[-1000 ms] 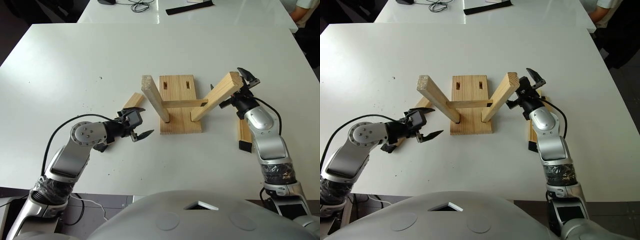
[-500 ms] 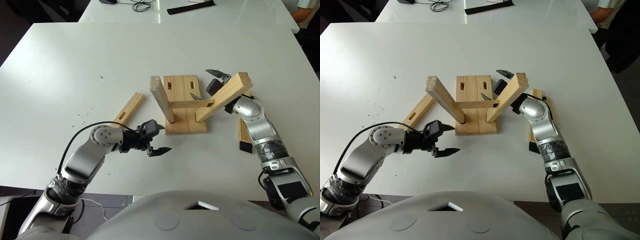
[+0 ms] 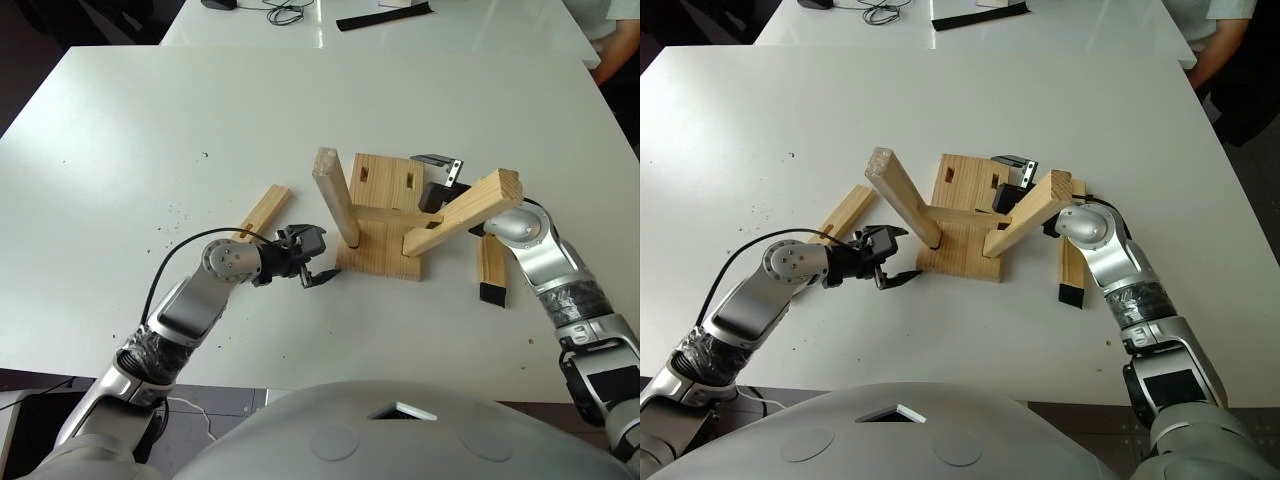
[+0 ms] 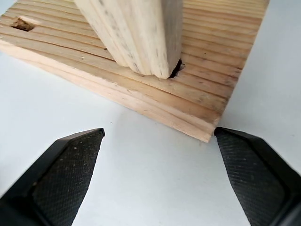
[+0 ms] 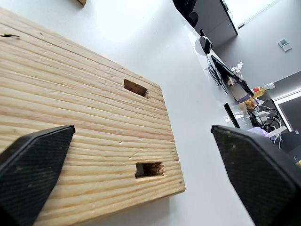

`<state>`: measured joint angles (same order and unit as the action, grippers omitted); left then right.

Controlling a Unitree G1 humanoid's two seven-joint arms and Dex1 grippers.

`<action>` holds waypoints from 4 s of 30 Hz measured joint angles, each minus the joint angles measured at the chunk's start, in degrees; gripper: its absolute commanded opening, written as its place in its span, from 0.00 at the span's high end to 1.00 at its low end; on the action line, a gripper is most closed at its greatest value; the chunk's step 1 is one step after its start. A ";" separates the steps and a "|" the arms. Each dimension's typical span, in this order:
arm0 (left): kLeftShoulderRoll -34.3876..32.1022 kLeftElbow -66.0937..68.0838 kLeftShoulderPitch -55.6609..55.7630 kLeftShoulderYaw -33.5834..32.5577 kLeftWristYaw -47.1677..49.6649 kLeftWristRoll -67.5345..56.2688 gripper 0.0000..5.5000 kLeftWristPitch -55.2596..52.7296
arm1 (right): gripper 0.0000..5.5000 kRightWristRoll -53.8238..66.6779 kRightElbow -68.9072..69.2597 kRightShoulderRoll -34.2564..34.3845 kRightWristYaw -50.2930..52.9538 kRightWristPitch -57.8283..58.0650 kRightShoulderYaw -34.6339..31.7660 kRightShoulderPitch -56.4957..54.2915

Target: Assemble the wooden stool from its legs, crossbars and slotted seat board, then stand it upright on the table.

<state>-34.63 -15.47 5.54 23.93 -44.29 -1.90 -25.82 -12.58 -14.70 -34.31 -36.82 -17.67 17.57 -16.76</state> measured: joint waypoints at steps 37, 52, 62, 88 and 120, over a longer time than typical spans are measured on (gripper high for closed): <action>-3.42 -11.30 -2.79 -7.71 -1.57 -0.44 0.21 -4.53 | 0.03 -4.76 -24.59 -2.46 10.72 -2.87 -5.99 -11.89; 0.87 -2.27 -3.35 -2.58 -0.26 -2.68 0.21 -2.64 | 0.03 -11.11 -34.43 -4.40 13.11 -17.35 -1.25 -15.90; 1.70 8.23 3.74 -4.24 4.34 1.45 0.21 3.58 | 0.03 -7.34 -18.59 -6.50 4.17 -16.94 -1.84 -8.67; 0.96 -21.71 -2.29 -4.75 -7.63 -24.21 0.21 -24.44 | 0.03 -7.65 -9.14 -12.21 -2.26 -16.01 0.83 -6.59; -1.64 -5.90 4.73 2.90 1.90 -11.60 0.21 -19.30 | 0.03 -0.02 -2.51 -10.61 -12.92 -11.09 3.17 -6.02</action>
<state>-36.27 -21.36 10.27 26.83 -42.39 -13.49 -45.12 -12.60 -17.21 -44.92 -49.73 -28.76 20.73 -22.78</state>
